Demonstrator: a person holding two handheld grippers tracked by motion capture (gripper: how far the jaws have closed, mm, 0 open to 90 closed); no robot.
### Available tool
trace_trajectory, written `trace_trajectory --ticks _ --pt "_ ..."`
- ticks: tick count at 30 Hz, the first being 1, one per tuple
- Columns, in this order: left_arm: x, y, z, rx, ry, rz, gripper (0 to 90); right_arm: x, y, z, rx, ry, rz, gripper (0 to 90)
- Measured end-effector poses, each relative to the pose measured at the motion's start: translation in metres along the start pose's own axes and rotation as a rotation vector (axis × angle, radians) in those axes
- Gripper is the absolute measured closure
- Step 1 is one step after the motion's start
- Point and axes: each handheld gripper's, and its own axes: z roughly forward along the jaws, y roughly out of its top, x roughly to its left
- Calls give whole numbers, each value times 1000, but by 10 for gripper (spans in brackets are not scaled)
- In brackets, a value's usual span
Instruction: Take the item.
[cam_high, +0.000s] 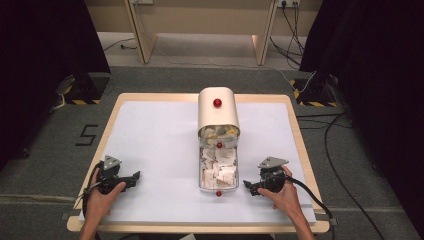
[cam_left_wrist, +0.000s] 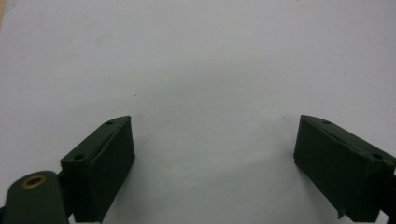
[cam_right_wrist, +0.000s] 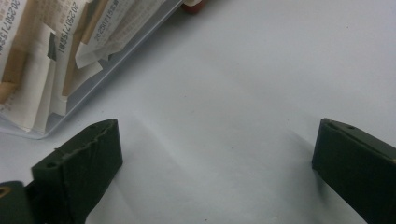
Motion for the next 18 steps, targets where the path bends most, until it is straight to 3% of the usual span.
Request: trace_trajectory --ticks 3,4,12,18 --pt "0 0 0 0 -1 0 116 0 0 -1 -9 -1 3 69" --pt "0 0 0 0 0 0 116 -1 -1 -3 -29 -1 1 155" --pt "0 0 0 0 -1 0 116 -1 -2 -6 -47 -28 -15 182" --pt "0 0 0 0 -1 -1 116 0 -1 -25 -130 -17 18 249"
